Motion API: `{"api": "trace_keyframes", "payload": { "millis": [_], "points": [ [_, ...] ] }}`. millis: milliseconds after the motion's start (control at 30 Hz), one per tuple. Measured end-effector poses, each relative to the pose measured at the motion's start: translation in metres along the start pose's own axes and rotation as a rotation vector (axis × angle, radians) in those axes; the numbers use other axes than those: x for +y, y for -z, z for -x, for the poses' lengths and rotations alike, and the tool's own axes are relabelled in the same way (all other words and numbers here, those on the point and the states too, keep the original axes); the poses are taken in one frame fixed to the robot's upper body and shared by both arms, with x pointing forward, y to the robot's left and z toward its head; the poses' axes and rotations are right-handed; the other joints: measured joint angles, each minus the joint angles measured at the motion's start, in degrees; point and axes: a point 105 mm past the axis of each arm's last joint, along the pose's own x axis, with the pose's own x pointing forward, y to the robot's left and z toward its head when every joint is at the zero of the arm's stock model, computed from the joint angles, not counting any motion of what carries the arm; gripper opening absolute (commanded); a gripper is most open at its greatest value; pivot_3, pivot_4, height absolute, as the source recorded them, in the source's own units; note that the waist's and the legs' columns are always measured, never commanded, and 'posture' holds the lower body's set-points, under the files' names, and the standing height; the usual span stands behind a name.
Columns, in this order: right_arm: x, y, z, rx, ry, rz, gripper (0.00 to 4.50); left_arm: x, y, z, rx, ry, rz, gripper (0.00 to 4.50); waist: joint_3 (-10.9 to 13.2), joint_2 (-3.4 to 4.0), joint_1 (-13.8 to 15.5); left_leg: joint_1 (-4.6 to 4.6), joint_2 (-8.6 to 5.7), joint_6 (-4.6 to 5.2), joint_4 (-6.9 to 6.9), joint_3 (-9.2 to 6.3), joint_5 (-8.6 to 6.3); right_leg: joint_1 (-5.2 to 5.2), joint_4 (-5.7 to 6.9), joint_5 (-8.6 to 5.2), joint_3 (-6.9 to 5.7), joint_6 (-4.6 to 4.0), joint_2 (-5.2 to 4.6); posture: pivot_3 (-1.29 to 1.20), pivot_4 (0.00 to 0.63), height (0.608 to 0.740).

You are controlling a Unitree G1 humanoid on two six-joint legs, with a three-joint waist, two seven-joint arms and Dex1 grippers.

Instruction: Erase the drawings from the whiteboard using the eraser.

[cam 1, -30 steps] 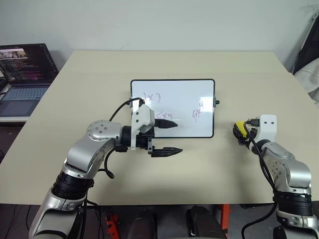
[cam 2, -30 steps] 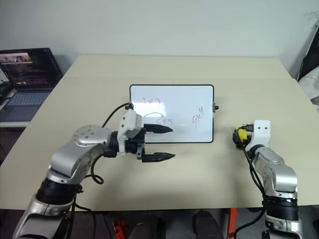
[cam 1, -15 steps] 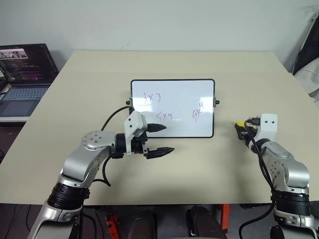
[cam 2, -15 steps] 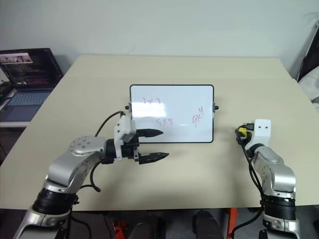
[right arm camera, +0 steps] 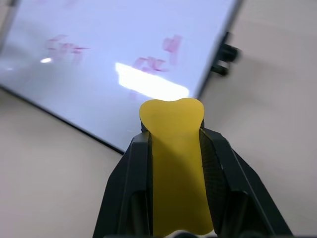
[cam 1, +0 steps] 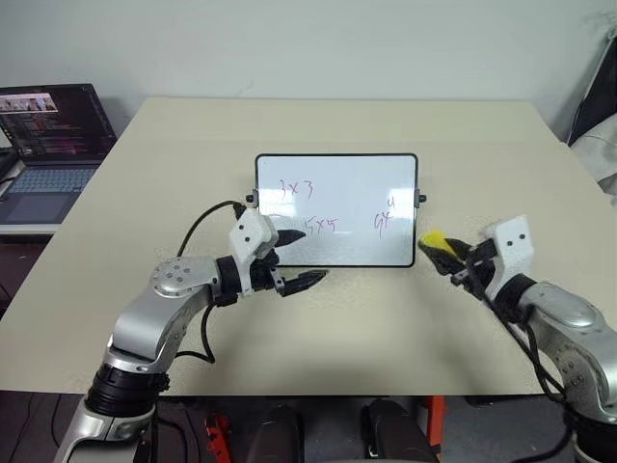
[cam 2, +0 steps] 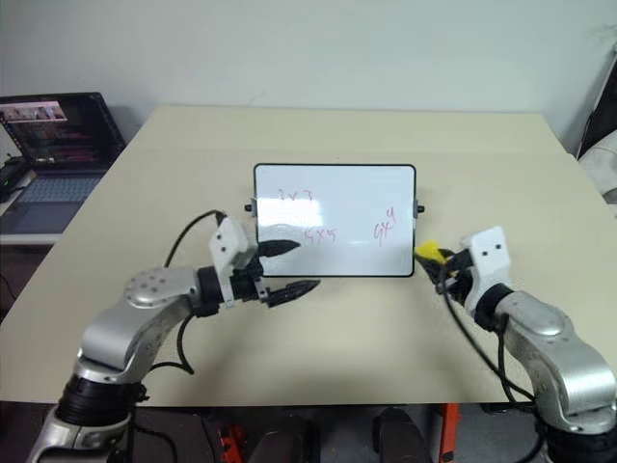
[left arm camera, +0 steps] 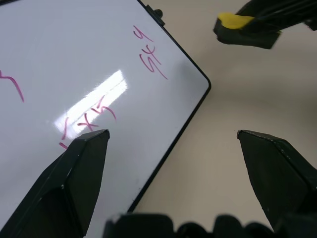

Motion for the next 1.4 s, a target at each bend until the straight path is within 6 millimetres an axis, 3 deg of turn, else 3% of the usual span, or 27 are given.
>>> {"api": "trace_keyframes", "payload": {
  "millis": [67,200,467,567,700,900,1000,1167,1400],
  "points": [
    [0.007,-0.003,-0.007,-0.001,-0.019,0.076,0.99,0.009,-0.003,-0.002,0.005,-0.049,-0.010,4.50,0.0,0.00,-0.1,0.03,0.00,0.00,0.01,0.03,0.00,0.00,0.01,-0.01,0.02,0.01,0.01,0.00,0.150,0.740],
    [0.011,-0.028,-0.029,-0.083,-0.011,0.202,0.99,0.016,-0.001,-0.006,0.016,-0.083,0.000,4.50,0.0,-0.01,-0.5,0.05,0.02,-0.02,0.00,0.02,0.01,-0.03,0.08,0.01,0.03,-0.01,0.03,0.00,0.150,0.740],
    [-0.018,-0.045,-0.077,-0.110,0.138,0.274,0.99,0.009,0.000,-0.008,0.038,-0.017,-0.006,4.50,0.0,-0.02,-0.1,-0.08,0.00,-0.03,-0.03,0.01,0.01,-0.14,0.06,0.01,0.01,-0.03,-0.02,0.00,0.150,0.740],
    [-0.029,-0.036,-0.089,-0.080,0.165,0.294,0.99,-0.001,0.004,-0.007,0.054,0.046,-0.009,4.50,0.0,-0.02,0.0,-0.10,-0.02,-0.03,-0.04,0.04,0.01,-0.15,0.02,0.02,0.02,-0.03,-0.05,0.00,0.150,0.740],
    [-0.022,-0.022,-0.088,-0.031,0.072,0.358,0.99,-0.015,0.005,-0.004,0.054,0.115,-0.010,4.50,0.0,-0.03,-0.1,-0.04,0.01,-0.02,-0.01,0.01,0.00,-0.08,0.04,0.02,0.01,-0.04,-0.07,0.00,0.150,0.740],
    [0.003,0.006,-0.084,0.071,-0.098,0.428,0.99,-0.018,0.004,-0.003,0.051,0.127,-0.012,4.50,0.0,-0.04,-0.3,0.48,0.03,-0.01,0.02,0.05,0.01,0.37,0.09,0.01,0.06,-0.02,-0.01,0.00,0.150,0.740],
    [0.000,0.000,-0.091,0.049,-0.049,0.464,0.98,-0.019,0.004,-0.003,0.050,0.130,-0.010,4.50,0.0,-0.04,-0.5,0.53,0.04,0.00,0.07,0.07,0.05,0.37,0.19,0.02,0.07,-0.01,0.01,0.00,0.150,0.740],
    [-0.033,-0.027,-0.098,-0.031,0.174,0.505,0.98,-0.025,0.012,0.000,0.067,0.154,0.010,4.50,0.0,-0.04,-0.4,0.50,0.03,-0.01,0.06,0.05,0.11,0.33,0.21,0.11,0.07,-0.10,0.01,0.00,0.150,0.740],
    [-0.030,-0.019,-0.093,0.018,0.113,0.525,0.98,-0.029,0.023,0.004,0.096,0.171,0.025,4.50,0.0,-0.06,-0.2,0.50,0.03,-0.02,0.02,0.03,0.09,0.38,0.16,0.11,0.05,-0.11,-0.03,0.00,0.150,0.740]
  ]
}}
